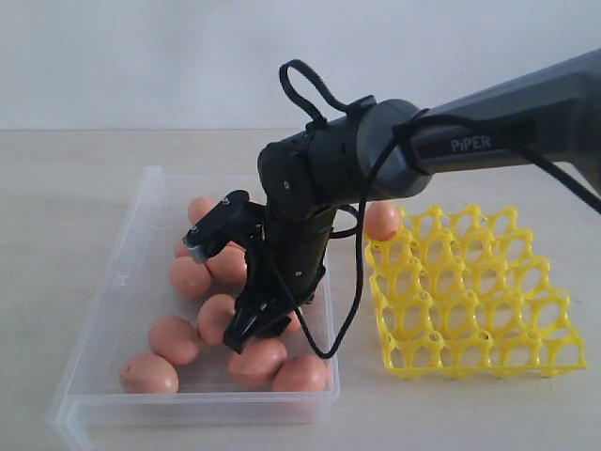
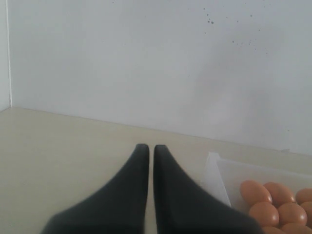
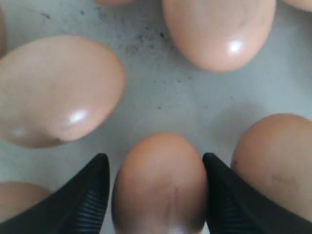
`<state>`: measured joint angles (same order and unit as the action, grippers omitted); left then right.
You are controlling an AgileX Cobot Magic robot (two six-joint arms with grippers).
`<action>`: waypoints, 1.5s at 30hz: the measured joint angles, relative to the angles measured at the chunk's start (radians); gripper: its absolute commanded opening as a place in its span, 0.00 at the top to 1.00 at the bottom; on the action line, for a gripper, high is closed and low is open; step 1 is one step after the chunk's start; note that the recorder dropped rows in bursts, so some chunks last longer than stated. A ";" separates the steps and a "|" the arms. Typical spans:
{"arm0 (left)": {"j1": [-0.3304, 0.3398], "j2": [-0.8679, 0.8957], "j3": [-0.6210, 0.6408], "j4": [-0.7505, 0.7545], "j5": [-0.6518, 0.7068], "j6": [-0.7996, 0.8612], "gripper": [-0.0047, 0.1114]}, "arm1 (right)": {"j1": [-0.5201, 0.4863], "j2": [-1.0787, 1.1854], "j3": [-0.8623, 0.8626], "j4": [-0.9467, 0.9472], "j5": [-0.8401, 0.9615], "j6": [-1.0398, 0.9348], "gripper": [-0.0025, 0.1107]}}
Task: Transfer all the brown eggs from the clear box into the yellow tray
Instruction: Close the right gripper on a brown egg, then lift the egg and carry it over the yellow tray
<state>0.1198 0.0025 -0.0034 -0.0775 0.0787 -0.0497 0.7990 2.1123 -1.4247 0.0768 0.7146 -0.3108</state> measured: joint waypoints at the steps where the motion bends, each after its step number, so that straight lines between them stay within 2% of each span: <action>1: 0.000 0.000 0.000 0.000 0.000 0.000 0.93 | 0.000 0.005 0.000 -0.002 0.003 0.000 0.54; 4: 0.000 0.000 0.000 0.000 0.000 0.000 0.93 | 0.000 0.007 0.000 -0.002 0.004 -0.002 0.55; 5: 0.000 0.000 0.000 0.000 0.000 0.000 0.93 | 0.000 0.007 0.000 -0.002 0.004 -0.002 0.58; 7: 0.000 0.000 0.000 0.000 0.000 0.000 0.93 | 0.000 0.007 0.000 -0.002 0.004 -0.002 0.73; 9: 0.000 0.000 0.000 0.000 0.000 0.000 0.93 | 0.000 0.007 0.000 -0.002 0.002 -0.002 0.96; 10: 0.000 0.000 0.000 0.000 0.000 0.000 0.93 | 0.000 0.007 0.000 -0.002 0.000 -0.002 0.98; 20: 0.000 0.000 0.000 0.000 0.000 0.000 0.93 | 0.000 -0.002 0.000 -0.020 -0.141 0.050 0.98; 27: 0.000 0.000 0.000 0.000 0.000 0.000 0.93 | 0.000 -0.094 0.010 -0.161 -0.269 0.229 0.98; 33: 0.000 0.000 0.000 0.000 0.000 0.000 0.93 | -0.002 -0.217 0.123 -0.341 -0.418 0.441 0.98; 37: 0.000 0.000 0.000 0.000 0.000 0.000 0.93 | -0.051 -0.327 0.234 -0.399 -0.556 0.555 0.98; 45: 0.000 0.000 0.000 0.000 0.000 0.000 0.93 | -0.249 -0.506 0.502 -0.392 -0.847 0.618 0.98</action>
<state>0.1198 0.0025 -0.0034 -0.0775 0.0787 -0.0497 0.5503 1.6065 -0.9228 -0.3154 -0.1319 0.3073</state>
